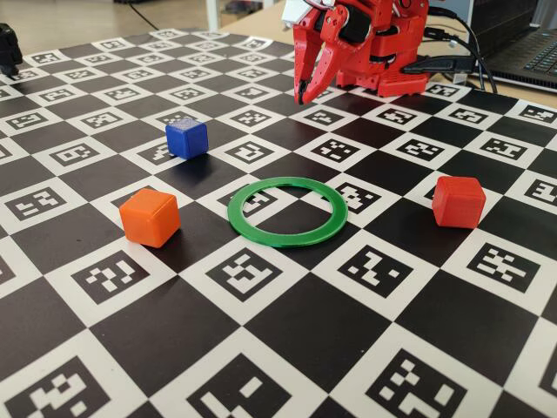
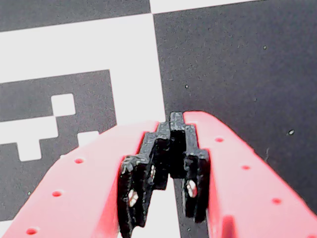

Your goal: Grab the red cube then put it in the green circle then put the blue cube on top and finally the orange cube on top

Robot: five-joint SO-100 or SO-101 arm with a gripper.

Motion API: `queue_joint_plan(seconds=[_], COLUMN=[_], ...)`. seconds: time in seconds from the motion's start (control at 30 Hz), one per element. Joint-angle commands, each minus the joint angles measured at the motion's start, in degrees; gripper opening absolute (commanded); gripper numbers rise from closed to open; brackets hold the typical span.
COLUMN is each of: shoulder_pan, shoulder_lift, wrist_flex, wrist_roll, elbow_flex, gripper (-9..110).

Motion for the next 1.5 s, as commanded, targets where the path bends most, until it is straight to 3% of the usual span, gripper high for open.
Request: queue_joint_plan(seconds=[0.0, 0.97, 1.17, 1.47], shoulder_pan=[-0.4, -0.5, -1.4, -2.8], shoulder_lift=[2.9, 2.9, 2.7, -10.6], wrist_flex=[3.8, 3.9, -1.7, -5.4], wrist_roll=[-0.3, -0.7, 3.0, 6.8], elbow_flex=[3.3, 3.3, 3.2, -13.0], gripper=[-6, -6, -5, -5])
